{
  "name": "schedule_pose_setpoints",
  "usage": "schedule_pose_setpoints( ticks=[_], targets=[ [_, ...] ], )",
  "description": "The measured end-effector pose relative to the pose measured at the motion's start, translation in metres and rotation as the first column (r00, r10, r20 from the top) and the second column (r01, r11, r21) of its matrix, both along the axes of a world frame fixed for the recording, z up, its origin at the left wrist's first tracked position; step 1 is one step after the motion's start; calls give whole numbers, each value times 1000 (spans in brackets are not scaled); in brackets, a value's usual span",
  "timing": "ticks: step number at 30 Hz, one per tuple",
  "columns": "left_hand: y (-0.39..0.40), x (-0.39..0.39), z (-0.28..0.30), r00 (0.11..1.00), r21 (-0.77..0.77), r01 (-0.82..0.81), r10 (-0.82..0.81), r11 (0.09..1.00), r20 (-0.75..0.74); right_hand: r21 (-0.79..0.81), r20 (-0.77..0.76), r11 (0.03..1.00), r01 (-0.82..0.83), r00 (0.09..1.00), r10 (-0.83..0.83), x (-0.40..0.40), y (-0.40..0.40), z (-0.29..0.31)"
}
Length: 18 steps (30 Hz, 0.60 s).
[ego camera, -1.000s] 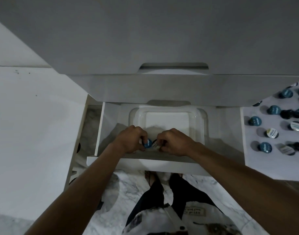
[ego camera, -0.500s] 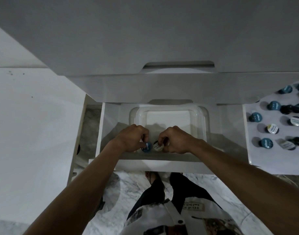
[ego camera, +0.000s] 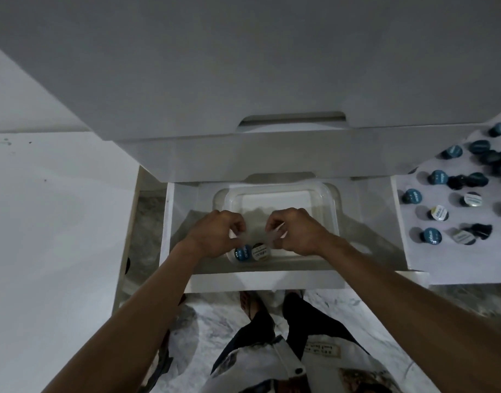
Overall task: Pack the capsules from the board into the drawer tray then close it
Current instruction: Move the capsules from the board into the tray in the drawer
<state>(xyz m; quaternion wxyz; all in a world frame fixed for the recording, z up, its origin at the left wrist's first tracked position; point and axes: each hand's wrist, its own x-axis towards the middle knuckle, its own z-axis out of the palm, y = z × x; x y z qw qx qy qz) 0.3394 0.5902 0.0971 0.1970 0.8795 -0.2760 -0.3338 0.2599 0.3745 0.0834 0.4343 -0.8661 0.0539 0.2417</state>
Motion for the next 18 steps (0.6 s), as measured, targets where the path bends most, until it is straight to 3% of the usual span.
schedule_pose_setpoints(
  ticks=[3,7,13,18],
  targets=[
    [-10,1,10,996,-112,-93,92,989,-13,98,76,964,245,964,-253,-7,-10,14],
    [-35,-4,27,991,-187,-127,130,974,8,215,164,868,448,859,-484,-22,-22,35],
    [-87,-27,56,980,-328,-150,184,933,76,303,198,783,543,768,-609,-58,-54,65],
    [-159,-68,80,968,-465,-136,216,875,124,298,323,756,582,684,-654,-108,-123,85]
  ],
)
